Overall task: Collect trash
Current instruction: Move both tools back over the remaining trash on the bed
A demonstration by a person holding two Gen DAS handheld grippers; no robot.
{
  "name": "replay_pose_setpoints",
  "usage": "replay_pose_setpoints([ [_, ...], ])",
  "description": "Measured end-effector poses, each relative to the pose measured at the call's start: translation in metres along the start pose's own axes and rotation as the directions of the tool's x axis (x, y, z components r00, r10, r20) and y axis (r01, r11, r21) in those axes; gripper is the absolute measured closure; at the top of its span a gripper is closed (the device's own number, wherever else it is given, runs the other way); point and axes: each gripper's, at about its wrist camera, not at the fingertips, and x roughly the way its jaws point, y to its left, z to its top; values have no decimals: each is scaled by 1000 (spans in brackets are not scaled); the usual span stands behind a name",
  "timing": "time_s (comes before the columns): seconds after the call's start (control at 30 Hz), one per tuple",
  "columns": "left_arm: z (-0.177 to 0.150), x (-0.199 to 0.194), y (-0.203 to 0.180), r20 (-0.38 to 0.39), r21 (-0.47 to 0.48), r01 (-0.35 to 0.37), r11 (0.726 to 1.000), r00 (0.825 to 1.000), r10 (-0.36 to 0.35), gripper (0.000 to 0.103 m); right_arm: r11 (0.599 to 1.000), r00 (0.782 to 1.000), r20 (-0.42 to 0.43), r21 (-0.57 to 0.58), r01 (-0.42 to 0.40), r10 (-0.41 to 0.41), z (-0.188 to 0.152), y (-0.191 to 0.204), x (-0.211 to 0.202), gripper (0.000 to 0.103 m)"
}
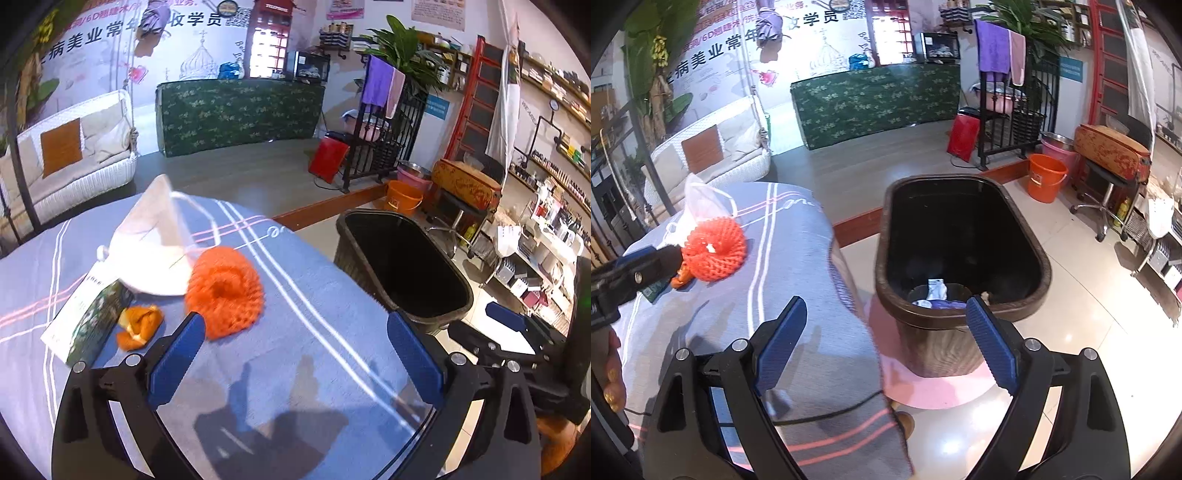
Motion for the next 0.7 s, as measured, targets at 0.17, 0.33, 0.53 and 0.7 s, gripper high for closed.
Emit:
replay_pose_setpoints([
  [0.17, -7, -13, 18, 15, -31, -36, 999, 999, 36, 6, 999, 999, 5, -35, -34, 34, 4, 24, 1, 16],
  [0.33, -16, -25, 39, 33, -34, -110, 993, 993, 111, 6, 994, 997, -3, -70, -82, 82, 10, 50, 5, 15],
  [0.53, -30, -37, 81, 6, -82, -156, 984, 988, 157, 6, 982, 989, -24, -114, -149, 147, 16, 86, 16, 13],
  [0.7, -44, -44, 123, -35, -104, -216, 971, 976, 213, 6, 973, 981, -60, -133, -189, 182, 17, 107, 26, 13],
])
